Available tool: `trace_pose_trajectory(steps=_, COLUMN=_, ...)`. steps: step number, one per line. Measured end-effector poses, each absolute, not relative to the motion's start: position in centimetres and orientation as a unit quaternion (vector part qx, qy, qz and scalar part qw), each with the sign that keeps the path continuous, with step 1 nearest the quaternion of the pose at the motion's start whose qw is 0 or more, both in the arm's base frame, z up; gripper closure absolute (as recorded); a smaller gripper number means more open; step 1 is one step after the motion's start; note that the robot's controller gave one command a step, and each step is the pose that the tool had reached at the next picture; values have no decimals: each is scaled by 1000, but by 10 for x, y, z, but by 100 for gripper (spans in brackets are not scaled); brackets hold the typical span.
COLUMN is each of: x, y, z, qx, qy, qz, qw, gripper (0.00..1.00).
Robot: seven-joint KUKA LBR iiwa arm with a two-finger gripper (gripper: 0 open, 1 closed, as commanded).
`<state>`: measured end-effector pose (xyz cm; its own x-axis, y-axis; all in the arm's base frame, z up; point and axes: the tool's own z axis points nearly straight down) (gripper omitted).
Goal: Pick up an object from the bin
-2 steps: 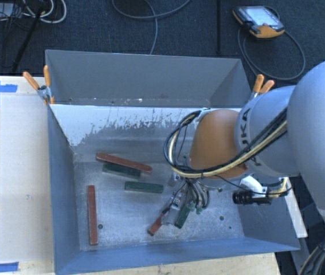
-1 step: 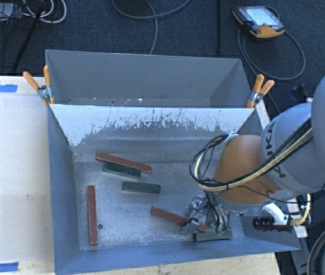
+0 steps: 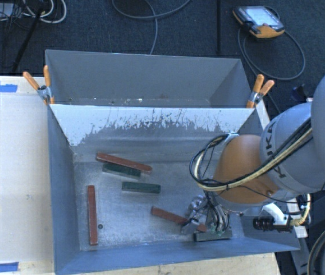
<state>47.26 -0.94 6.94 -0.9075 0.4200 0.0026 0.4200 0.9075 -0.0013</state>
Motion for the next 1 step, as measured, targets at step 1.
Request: trace_pose_trajectory(steps=1, x=494, y=15, z=270, qx=-191, qy=-982, qz=-1, qw=-4, gripper=100)
